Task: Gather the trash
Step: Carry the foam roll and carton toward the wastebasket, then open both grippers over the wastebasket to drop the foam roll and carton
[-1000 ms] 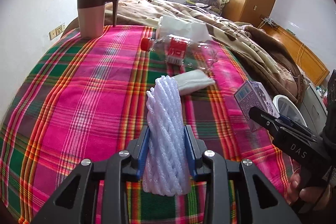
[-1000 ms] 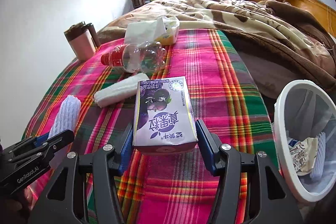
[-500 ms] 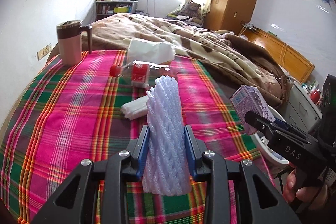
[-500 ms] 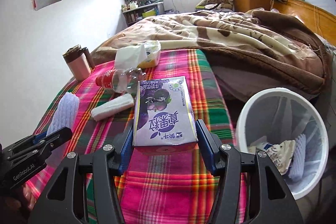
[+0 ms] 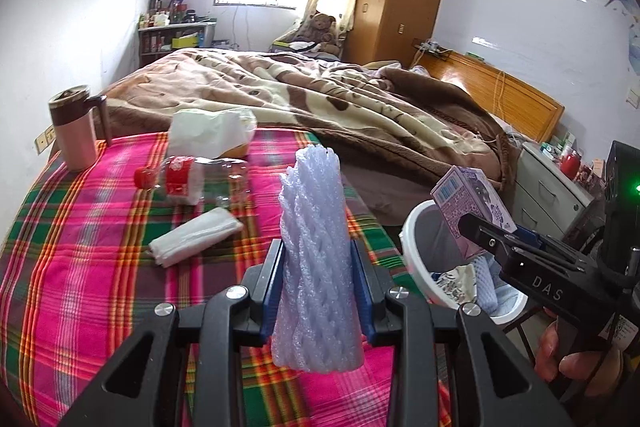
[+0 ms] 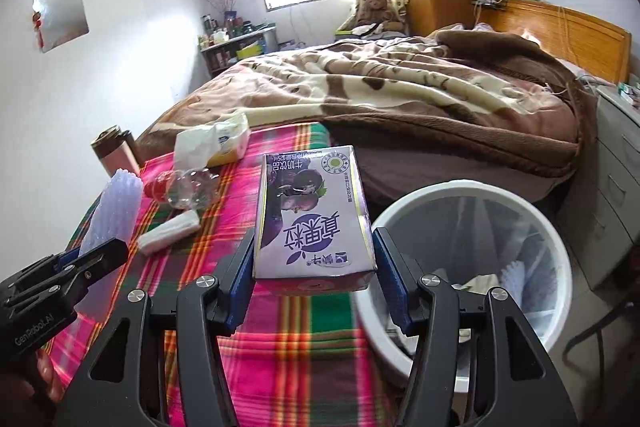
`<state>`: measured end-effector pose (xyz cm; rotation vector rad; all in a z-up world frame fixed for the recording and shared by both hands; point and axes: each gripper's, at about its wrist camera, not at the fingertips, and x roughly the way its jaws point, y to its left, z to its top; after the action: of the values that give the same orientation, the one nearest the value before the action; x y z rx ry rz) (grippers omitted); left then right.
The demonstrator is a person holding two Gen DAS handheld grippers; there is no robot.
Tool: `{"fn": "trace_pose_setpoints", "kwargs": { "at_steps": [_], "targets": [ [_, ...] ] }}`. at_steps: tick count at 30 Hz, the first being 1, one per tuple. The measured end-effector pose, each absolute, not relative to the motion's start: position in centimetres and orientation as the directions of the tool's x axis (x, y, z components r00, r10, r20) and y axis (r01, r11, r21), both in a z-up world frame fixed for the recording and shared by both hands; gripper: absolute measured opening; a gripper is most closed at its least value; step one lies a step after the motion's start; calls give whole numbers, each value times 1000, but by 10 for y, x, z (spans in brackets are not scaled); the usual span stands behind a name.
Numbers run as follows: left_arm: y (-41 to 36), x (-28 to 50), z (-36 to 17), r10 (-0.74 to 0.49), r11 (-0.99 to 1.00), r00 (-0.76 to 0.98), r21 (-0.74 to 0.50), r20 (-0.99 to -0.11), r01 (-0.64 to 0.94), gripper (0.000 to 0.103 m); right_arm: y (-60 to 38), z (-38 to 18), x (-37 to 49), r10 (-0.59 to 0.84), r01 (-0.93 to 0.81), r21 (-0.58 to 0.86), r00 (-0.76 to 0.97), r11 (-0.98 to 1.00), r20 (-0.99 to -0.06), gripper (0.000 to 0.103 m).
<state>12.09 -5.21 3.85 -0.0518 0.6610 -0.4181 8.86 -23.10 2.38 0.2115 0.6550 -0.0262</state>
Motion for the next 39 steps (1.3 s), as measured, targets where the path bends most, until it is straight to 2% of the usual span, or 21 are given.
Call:
{"fn": "trace_pose_setpoints", "kwargs": {
  "at_steps": [17,39],
  "targets": [
    [-142,122,41,-485,854,658,-148,-577,499,34,-294,22,80,-80,230,168,784,959,-615,57],
    [-224,126,16,-527,797,551,-151,-647,585,34,-343,-7,81,-128,317,143,698,938,-705,57]
  ]
}}
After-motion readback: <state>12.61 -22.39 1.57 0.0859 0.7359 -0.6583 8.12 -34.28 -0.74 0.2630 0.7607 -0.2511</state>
